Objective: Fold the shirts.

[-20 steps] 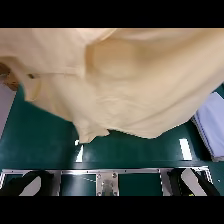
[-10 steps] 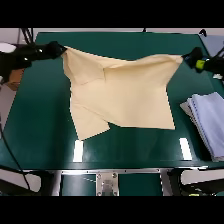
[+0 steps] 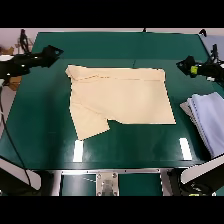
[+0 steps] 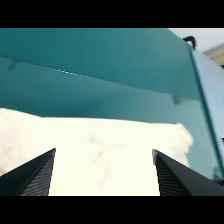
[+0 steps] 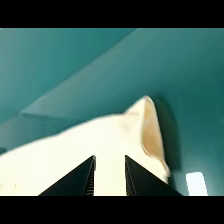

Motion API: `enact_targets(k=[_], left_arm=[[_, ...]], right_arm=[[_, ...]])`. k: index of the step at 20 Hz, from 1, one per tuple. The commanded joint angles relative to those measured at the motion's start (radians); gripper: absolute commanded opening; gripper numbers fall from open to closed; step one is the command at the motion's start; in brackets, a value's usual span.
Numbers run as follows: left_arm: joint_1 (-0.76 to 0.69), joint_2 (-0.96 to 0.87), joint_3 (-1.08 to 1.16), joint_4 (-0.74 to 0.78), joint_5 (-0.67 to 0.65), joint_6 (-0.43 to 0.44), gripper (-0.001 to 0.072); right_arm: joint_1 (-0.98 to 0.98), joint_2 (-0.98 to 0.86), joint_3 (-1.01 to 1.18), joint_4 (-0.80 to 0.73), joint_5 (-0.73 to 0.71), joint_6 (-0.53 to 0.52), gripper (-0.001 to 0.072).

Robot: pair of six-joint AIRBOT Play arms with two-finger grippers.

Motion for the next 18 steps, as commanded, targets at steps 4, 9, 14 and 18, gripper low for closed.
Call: enact_targets(k=[4, 9, 14, 18], left_arm=[[0.167, -0.007, -0.013, 0.467, -0.526, -0.244, 0.0702], [0.126, -0.007, -0.252, 0.518, -0.389, -0.186, 0.0594], [-0.018, -0.018, -0.312, 0.517, -0.227, -0.143, 0.0593], [-0.119, -0.019, -0.312, 0.526, -0.235, -0.127, 0.0591]], right_arm=[[-0.147, 0.169, -0.212, -0.205, 0.289, -0.026, 0.0206], [-0.187, 0.34, -0.491, -0.203, 0.243, -0.101, 0.0206], [-0.187, 0.357, -0.524, -0.203, 0.259, -0.103, 0.0206], [-0.188, 0.357, -0.525, -0.204, 0.278, -0.103, 0.0205]])
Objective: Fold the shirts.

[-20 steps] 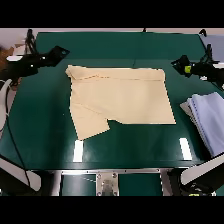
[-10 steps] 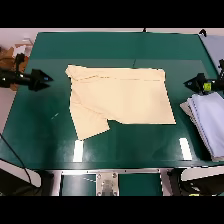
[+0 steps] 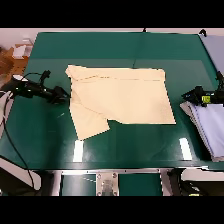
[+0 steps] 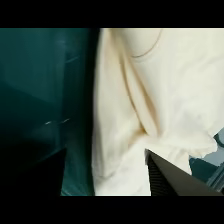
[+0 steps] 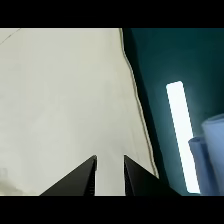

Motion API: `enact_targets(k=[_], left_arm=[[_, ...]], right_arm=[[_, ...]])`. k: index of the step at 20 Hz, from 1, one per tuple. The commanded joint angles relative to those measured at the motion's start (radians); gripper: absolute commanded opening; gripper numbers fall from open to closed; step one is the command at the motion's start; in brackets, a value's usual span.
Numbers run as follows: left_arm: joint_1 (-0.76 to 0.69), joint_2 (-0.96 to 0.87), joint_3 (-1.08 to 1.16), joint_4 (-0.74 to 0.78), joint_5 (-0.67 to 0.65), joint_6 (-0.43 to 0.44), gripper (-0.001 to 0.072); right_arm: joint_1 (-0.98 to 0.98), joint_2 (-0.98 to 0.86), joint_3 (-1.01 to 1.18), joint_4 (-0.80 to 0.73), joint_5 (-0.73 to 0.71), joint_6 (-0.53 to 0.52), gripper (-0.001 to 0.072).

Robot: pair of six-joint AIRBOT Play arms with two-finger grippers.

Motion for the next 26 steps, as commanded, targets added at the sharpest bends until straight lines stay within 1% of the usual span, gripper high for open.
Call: enact_targets(k=[1, 2, 3, 4, 5, 7, 10, 11, 12, 13, 16, 19, 21, 24, 26], left_arm=[[-0.076, -0.005, -0.013, 0.04, 0.003, 0.013, 0.0499], [-0.083, -0.005, -0.013, 0.047, -0.04, 0.014, 0.0281], [-0.085, -0.005, -0.013, 0.06, -0.081, 0.013, 0.0161], [-0.083, -0.004, -0.013, 0.076, -0.127, 0.013, 0.0035], [-0.078, 0.0, -0.012, 0.097, -0.157, 0.01, 0.0028], [-0.06, 0.025, -0.012, 0.142, -0.169, -0.018, 0.0027], [-0.009, 0.09, -0.029, 0.152, -0.183, -0.09, 0.0027], [0.006, 0.112, -0.054, 0.152, -0.196, -0.103, 0.0027], [0.016, 0.129, -0.093, 0.162, -0.194, -0.115, 0.0027], [0.018, 0.147, -0.145, 0.175, -0.184, -0.119, 0.0027], [0.018, 0.163, -0.248, 0.185, -0.157, -0.125, 0.0027], [0.017, 0.165, -0.26, 0.185, -0.151, -0.156, 0.0027], [0.017, 0.165, -0.26, 0.185, -0.149, -0.156, 0.0027], [0.017, 0.164, -0.26, 0.185, -0.121, -0.168, 0.0027], [0.017, 0.164, -0.26, 0.184, -0.116, -0.17, 0.0028]], right_arm=[[-0.002, 0.005, -0.01, -0.003, 0.021, -0.003, 0.0205], [-0.003, 0.005, -0.01, -0.003, 0.028, -0.003, 0.0205], [-0.003, 0.005, -0.01, -0.003, 0.036, -0.003, 0.0184], [-0.003, 0.005, -0.011, -0.003, 0.042, 0.001, 0.0183], [-0.005, 0.005, -0.012, -0.002, 0.05, 0.005, 0.0184], [-0.019, 0.013, -0.029, -0.003, 0.058, 0.027, 0.0178], [-0.082, 0.071, -0.124, -0.023, 0.057, 0.031, 0.017], [-0.114, 0.098, -0.17, -0.066, 0.057, 0.046, 0.0212], [-0.147, 0.119, -0.217, -0.118, 0.057, 0.065, 0.0336], [-0.173, 0.131, -0.265, -0.147, 0.055, 0.074, 0.0372], [-0.208, 0.135, -0.41, -0.151, -0.004, 0.08, 0.0372], [-0.204, 0.134, -0.484, -0.14, -0.083, 0.079, 0.0372], [-0.204, 0.13, -0.49, -0.108, -0.102, 0.069, 0.0372], [-0.185, 0.116, -0.491, -0.016, -0.111, 0.018, 0.037], [-0.152, 0.106, -0.49, -0.008, -0.147, 0.018, 0.0369]])
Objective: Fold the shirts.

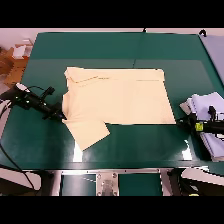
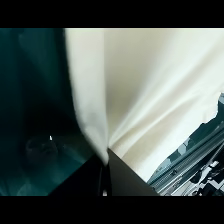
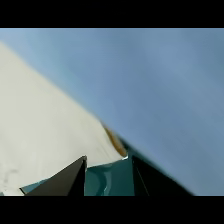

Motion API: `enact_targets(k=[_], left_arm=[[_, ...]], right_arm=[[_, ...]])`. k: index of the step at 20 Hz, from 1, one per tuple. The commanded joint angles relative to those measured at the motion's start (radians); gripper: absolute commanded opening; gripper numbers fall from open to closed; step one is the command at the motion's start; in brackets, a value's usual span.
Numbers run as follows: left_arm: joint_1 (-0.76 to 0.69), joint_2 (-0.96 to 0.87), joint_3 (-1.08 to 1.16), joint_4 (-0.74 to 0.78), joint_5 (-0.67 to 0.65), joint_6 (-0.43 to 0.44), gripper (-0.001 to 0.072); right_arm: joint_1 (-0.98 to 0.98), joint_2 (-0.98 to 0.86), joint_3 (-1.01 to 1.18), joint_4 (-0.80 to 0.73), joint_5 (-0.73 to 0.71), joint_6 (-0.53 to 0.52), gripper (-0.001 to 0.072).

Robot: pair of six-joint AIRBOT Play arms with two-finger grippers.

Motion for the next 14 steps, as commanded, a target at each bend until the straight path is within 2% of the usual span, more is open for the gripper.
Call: enact_targets(k=[1, 2, 5, 8, 11, 14], left_arm=[[0.001, 0.001, -0.003, 0.0, 0.018, -0.011, 0.0028], [0.001, 0.001, -0.003, 0.0, 0.018, -0.011, 0.0028], [0.001, 0.001, -0.003, -0.001, 0.016, -0.011, 0.0028], [0.001, 0.002, 0.0, -0.001, 0.015, -0.011, 0.0028], [0.001, 0.069, 0.025, -0.026, 0.008, -0.009, 0.0027], [0.001, 0.247, 0.13, -0.079, -0.015, -0.008, 0.0027]], right_arm=[[0.047, -0.017, -0.01, 0.042, -0.071, -0.022, 0.0369], [0.066, -0.025, -0.01, 0.055, -0.075, -0.025, 0.0366], [0.12, -0.045, -0.009, 0.078, -0.077, -0.037, 0.0279], [0.127, -0.045, 0.011, 0.077, -0.058, -0.048, 0.0023], [0.128, -0.029, 0.086, 0.122, 0.017, -0.048, 0.0013], [0.128, 0.071, 0.267, 0.323, 0.127, -0.048, 0.0013]])
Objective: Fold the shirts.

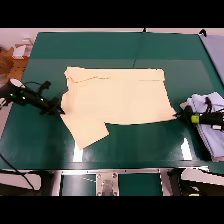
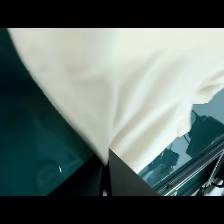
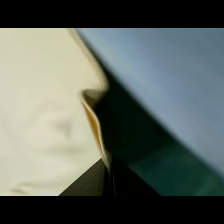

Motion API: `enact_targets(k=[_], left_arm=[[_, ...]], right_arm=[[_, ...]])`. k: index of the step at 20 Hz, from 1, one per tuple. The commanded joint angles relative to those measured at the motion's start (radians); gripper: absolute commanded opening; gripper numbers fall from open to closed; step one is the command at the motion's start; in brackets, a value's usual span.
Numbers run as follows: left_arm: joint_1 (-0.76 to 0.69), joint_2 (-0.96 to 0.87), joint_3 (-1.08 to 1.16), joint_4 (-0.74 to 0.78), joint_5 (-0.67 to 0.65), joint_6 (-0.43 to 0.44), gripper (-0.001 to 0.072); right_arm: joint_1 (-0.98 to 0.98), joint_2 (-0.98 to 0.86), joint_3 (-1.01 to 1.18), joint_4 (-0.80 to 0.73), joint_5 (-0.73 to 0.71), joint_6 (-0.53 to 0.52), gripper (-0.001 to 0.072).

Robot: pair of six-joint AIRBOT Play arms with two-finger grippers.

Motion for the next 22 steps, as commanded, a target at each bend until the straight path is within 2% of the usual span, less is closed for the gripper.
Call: enact_targets(k=[1, 3, 5, 9, 11, 13, 17, 20, 22], left_arm=[[0.001, 0.2, 0.138, -0.08, -0.014, 0.004, 0.0026], [0.001, 0.357, 0.315, -0.14, 0.034, 0.008, 0.0026], [0.001, 0.492, 0.547, -0.158, 0.137, 0.007, 0.0027], [0.001, 0.645, 1.011, -0.12, 0.352, 0.009, 0.0027], [0.001, 0.702, 1.109, -0.077, 0.444, 0.01, 0.0027], [0.001, 0.755, 1.115, -0.04, 0.485, 0.009, 0.0028], [0.001, 0.767, 1.07, -0.017, 0.399, 0.003, 0.0028], [0.001, 0.767, 0.875, -0.021, 0.377, -0.004, 0.0028], [0.001, 0.743, 0.715, -0.037, 0.359, 0.0, 0.0028]], right_arm=[[0.003, 0.121, 0.222, 0.251, 0.131, -0.007, 0.0013], [0.002, 0.235, 0.436, 0.418, 0.129, -0.034, 0.0012], [0.002, 0.333, 0.67, 0.529, 0.077, -0.054, 0.0013], [0.001, 0.461, 1.052, 0.531, -0.08, -0.054, 0.0013], [-0.017, 0.505, 1.172, 0.519, -0.135, -0.055, 0.0013], [-0.032, 0.549, 1.231, 0.46, -0.18, -0.08, 0.0013], [-0.035, 0.608, 1.221, 0.301, -0.18, -0.076, 0.0013], [-0.034, 0.599, 1.12, 0.297, -0.14, -0.076, 0.0013], [-0.033, 0.586, 0.968, 0.3, -0.119, -0.076, 0.0013]])
